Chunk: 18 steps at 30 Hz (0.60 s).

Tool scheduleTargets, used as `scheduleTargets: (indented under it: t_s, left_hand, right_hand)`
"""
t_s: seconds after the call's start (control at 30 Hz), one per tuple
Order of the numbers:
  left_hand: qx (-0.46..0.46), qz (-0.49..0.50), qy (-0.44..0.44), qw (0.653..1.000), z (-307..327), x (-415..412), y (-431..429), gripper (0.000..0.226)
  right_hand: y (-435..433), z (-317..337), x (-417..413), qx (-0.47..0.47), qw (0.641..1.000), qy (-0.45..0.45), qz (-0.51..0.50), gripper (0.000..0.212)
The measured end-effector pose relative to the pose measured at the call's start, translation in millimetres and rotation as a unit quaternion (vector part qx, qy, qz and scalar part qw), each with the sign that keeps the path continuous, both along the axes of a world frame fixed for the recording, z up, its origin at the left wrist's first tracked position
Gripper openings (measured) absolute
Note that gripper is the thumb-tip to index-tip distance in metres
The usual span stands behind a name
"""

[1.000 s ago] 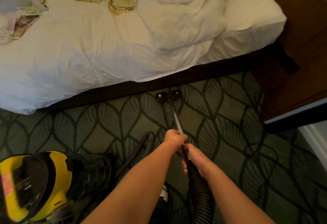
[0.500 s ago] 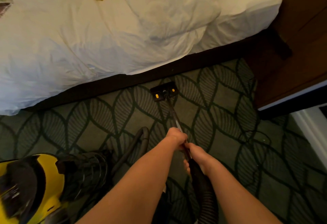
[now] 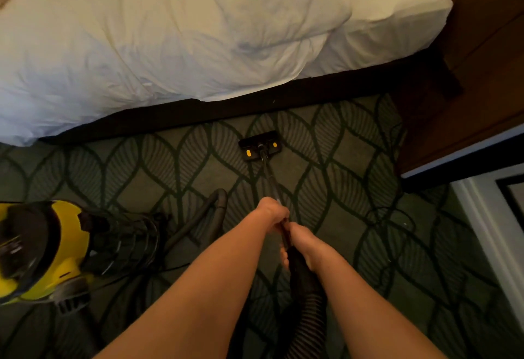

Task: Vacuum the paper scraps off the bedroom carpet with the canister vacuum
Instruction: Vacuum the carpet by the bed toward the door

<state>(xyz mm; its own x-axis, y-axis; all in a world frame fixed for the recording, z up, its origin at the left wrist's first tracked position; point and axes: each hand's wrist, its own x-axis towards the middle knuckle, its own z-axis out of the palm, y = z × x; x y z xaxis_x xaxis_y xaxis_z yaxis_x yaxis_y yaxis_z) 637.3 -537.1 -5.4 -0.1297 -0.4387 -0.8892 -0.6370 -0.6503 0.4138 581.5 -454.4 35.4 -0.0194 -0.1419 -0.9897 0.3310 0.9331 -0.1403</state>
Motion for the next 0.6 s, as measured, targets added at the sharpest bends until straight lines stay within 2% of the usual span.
scheduleTargets:
  t_s: [0.13,0.2,0.23,0.3,0.43,0.5,0.6]
  left_hand:
    - [-0.005,0.018,-0.005,1.000,7.6,-21.1,30.8,0.027]
    - [-0.003,0.040,-0.008,0.999,14.2,-33.8,45.5,0.006]
    - [-0.001,0.055,-0.006,0.998,11.9,-39.2,50.0,0.016]
    - [0.009,0.077,-0.001,0.997,21.5,-53.1,60.5,0.023]
    - [0.012,0.116,0.002,0.993,46.8,-71.4,72.9,0.020]
    - [0.014,0.138,0.010,0.990,53.3,-75.5,74.3,0.004]
    - [0.025,0.182,0.016,0.983,63.4,-73.1,70.3,0.021]
  right_hand:
    - [27.9,3.6,-26.0,0.007,1.000,-0.007,0.013,0.059]
    - [39.8,9.1,-41.8,0.003,1.000,-0.008,0.030,0.057]
    - [44.2,11.6,-49.7,-0.005,0.999,-0.004,0.043,0.055]
    - [51.5,20.3,-64.7,-0.025,0.997,0.011,0.074,0.054]
    - [61.9,40.1,-88.7,-0.052,0.990,0.031,0.130,0.056]
    - [64.1,46.5,-94.2,-0.057,0.987,0.035,0.143,0.058]
    - [56.5,55.1,-92.9,-0.053,0.981,0.050,0.180,0.061]
